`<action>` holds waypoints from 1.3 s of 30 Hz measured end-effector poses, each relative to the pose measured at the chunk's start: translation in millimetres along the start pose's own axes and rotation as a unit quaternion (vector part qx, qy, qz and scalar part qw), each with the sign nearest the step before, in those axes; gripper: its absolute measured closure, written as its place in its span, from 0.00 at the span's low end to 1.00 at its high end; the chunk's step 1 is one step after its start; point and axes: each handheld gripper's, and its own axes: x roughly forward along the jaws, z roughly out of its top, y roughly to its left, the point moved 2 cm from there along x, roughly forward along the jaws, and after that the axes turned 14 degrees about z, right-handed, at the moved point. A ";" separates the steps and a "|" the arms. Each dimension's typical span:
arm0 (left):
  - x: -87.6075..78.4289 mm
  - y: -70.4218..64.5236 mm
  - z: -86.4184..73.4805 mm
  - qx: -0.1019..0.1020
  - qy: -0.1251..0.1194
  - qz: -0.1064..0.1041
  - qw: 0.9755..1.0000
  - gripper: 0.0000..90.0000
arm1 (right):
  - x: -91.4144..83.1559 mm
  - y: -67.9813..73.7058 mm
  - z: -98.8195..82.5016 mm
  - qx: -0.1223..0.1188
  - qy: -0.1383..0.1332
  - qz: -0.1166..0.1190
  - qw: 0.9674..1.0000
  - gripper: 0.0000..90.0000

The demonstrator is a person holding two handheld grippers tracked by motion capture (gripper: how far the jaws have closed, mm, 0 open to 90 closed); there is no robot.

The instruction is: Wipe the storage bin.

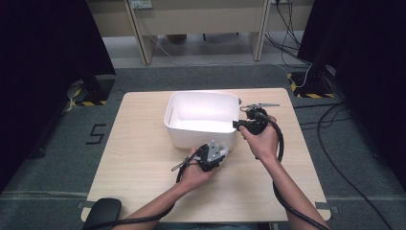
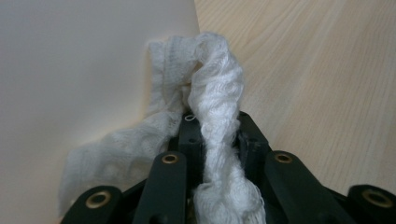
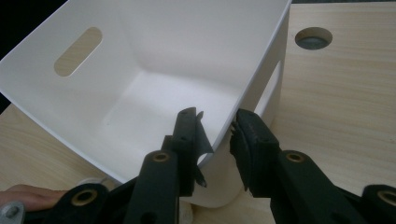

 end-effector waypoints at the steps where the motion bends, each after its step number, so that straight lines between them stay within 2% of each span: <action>1: 0.6 -0.2 -0.5 0.001 0.001 0.000 1.000 0.84 | 0.0 -0.2 0.0 0.000 -0.001 0.000 1.000 0.79; 6: 2.5 -2.1 -1.2 0.002 0.001 0.001 1.000 0.84 | 0.0 -0.3 -0.1 -0.001 -0.001 0.001 1.000 0.79; 27: 9.7 -13.8 13.7 0.009 -0.003 -0.011 1.000 0.84 | 0.0 -0.4 0.0 -0.001 0.000 0.002 1.000 0.79; 39: 6.6 -14.3 21.5 0.009 -0.010 -0.011 1.000 0.84 | 0.1 -0.6 0.1 0.000 -0.001 0.001 1.000 0.79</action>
